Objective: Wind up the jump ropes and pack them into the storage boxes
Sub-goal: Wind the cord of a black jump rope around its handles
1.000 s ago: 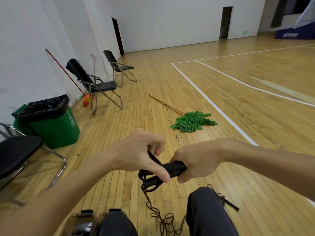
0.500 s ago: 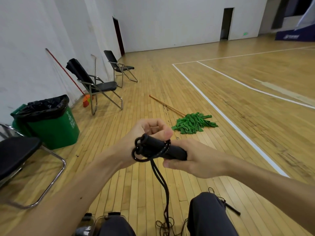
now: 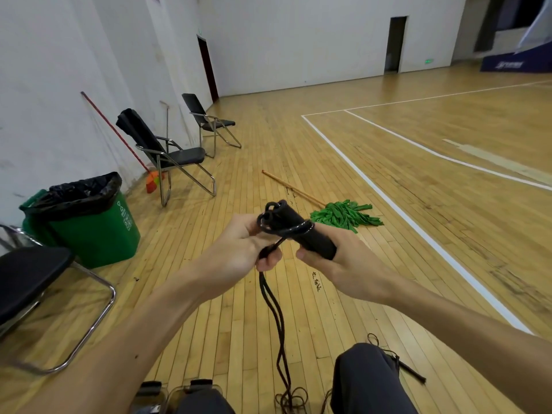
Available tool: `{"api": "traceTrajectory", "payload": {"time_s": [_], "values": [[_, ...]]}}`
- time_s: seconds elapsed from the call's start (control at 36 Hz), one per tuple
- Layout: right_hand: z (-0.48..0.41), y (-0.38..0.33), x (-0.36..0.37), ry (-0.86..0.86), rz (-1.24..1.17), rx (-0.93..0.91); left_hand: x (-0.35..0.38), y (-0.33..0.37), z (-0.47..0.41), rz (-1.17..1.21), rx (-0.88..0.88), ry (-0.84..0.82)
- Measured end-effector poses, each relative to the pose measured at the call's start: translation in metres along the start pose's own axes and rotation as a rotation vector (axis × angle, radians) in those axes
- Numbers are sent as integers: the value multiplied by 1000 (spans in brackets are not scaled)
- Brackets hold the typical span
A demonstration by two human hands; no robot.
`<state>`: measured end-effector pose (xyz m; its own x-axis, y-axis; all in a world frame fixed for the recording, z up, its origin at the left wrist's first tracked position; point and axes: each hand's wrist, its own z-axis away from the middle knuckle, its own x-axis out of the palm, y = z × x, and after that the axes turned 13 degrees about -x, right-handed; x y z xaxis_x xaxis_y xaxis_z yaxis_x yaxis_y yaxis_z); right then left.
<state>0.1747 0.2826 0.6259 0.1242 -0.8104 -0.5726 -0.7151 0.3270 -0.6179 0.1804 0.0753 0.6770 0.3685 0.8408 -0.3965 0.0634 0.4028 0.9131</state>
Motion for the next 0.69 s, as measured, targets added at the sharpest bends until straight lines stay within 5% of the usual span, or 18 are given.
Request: {"api": "traceTrajectory", "payload": {"time_s": [0.33,0.56,0.69], "values": [[-5,21,0,180,222,197,13,-3,-4,-46,-131,47],[-17,29,7,49,340,375,24,-3,-10,-743,4,238],[-15,25,20,-163,528,411,16,5,-17,-1088,-9,203]]}}
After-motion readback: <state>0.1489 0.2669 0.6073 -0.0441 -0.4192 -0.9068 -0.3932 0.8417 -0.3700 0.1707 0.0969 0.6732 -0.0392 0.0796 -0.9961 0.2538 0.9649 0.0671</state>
